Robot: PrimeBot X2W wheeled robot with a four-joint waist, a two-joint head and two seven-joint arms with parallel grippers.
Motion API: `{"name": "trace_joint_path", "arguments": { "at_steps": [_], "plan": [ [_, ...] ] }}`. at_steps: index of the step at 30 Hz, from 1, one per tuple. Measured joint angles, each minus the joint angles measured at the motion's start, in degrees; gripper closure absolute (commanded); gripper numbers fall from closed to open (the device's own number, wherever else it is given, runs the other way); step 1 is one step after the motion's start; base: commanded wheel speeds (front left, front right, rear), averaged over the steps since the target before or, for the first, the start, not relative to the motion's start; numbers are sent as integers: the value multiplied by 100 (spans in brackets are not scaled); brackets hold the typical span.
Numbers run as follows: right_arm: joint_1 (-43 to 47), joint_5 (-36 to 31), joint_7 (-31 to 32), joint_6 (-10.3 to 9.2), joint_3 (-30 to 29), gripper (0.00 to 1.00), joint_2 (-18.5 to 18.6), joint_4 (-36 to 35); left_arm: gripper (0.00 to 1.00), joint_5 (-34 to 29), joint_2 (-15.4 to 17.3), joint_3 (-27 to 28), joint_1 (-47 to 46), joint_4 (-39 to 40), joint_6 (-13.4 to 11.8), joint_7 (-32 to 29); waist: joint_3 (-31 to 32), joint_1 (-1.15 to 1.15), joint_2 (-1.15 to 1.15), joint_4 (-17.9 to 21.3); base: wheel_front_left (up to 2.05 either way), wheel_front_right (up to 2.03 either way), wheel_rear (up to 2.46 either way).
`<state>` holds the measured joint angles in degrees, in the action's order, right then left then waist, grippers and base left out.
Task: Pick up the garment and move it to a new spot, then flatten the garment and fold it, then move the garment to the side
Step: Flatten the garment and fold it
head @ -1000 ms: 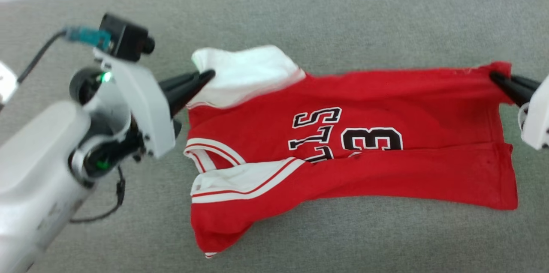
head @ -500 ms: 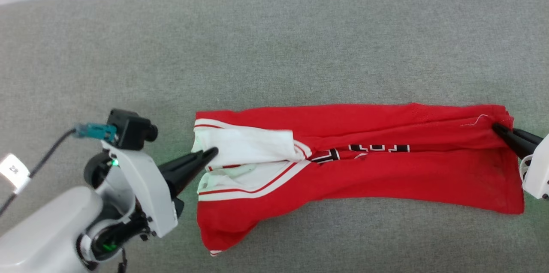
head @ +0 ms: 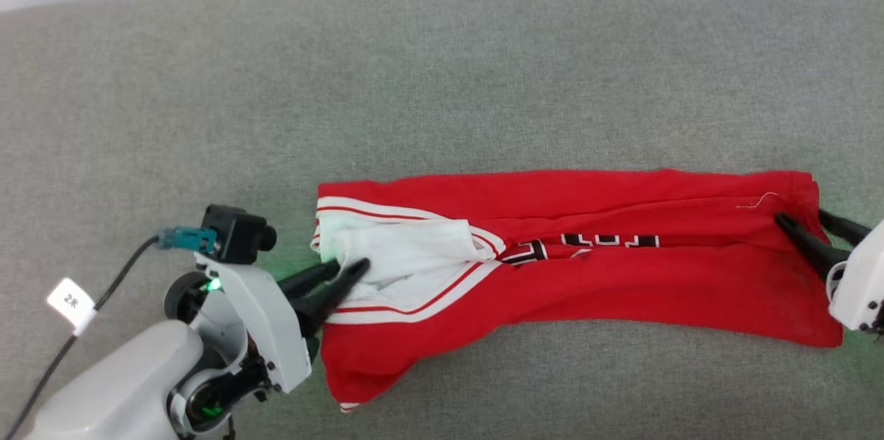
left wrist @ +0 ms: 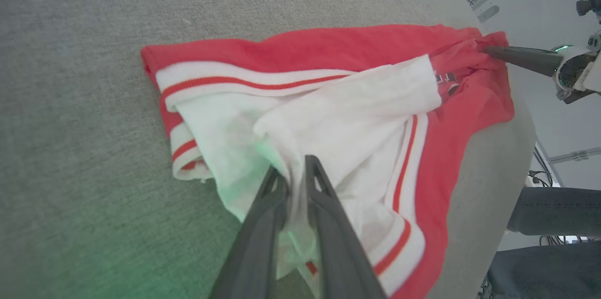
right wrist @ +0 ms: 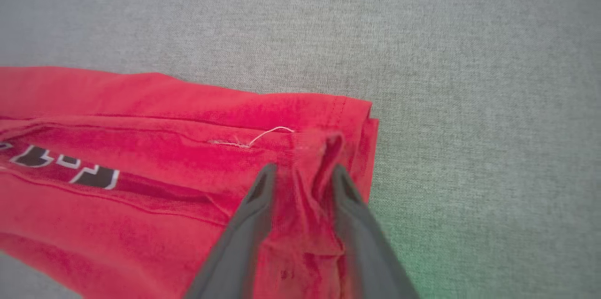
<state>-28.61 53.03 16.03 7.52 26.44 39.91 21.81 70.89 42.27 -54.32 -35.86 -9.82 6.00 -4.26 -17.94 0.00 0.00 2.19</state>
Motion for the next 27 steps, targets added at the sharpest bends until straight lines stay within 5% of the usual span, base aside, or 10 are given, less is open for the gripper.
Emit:
{"name": "trace_joint_path", "arguments": {
  "at_steps": [17, 21, 27],
  "plan": [
    [1006, 639, 598, 0, -1044, 0, 371, 116, 0, -178, -523, 600, 1044, -232, -348, 1849, 489, 0, 0, -617, 0, 0, 0],
    [1165, 700, 884, 0, -1327, 0, 392, 309, 0, -541, -898, 1147, 1313, -410, -459, 1916, 526, 0, 0, -862, 0, 0, 0],
    [1235, 722, 1472, 0, -1649, 0, 387, 455, 0, -1978, -1678, 2555, 1886, -367, -555, 1924, 548, 0, 0, -1204, 0, 0, 0]
  ]
}}
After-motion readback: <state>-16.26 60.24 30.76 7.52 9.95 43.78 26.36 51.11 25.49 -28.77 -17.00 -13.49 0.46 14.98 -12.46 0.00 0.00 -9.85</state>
